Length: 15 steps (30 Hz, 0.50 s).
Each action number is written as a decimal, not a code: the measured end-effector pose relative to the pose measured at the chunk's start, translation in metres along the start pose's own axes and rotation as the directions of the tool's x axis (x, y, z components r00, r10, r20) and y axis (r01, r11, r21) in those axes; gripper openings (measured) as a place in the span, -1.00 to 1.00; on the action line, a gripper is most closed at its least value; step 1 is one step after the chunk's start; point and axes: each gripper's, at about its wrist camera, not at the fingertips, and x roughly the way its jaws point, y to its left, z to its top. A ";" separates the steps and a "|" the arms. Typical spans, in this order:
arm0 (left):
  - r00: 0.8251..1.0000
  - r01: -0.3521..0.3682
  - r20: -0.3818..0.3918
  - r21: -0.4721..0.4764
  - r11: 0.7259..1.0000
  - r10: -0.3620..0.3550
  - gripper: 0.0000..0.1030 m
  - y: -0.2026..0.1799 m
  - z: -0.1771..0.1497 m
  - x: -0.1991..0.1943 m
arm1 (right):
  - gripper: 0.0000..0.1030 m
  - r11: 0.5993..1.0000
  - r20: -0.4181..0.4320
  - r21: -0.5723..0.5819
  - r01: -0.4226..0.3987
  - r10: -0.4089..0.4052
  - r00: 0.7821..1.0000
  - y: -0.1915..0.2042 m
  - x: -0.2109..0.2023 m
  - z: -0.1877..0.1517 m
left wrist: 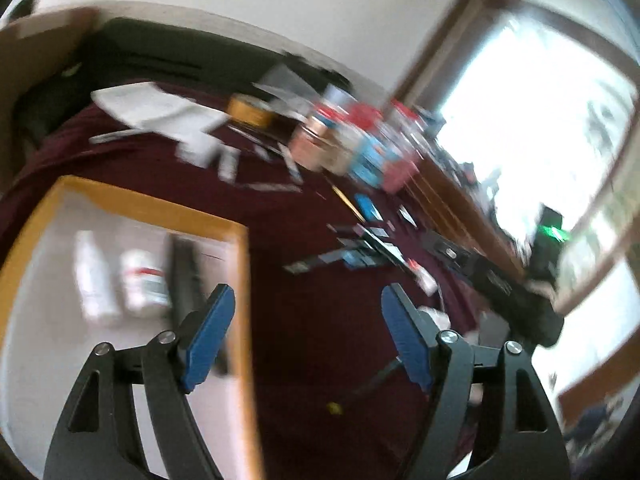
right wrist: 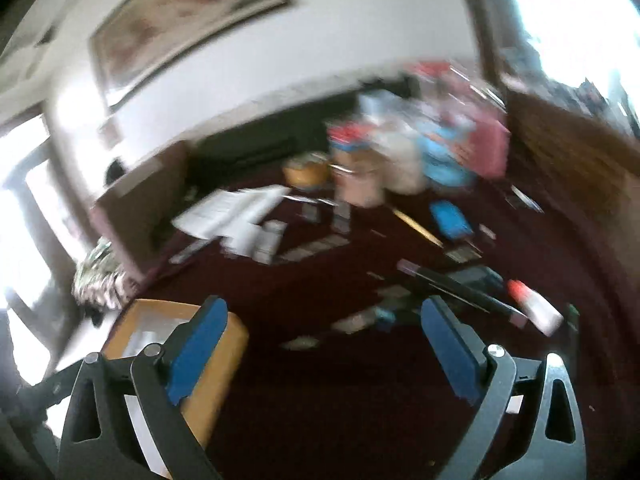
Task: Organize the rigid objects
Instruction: 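Withdraw both tools from the box back over the table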
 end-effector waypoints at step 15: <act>0.978 -0.047 -0.193 0.182 0.982 0.082 0.46 -0.081 -0.052 0.074 | 0.85 0.930 -0.015 0.317 0.187 -0.192 0.981 -0.233 -0.045 -0.025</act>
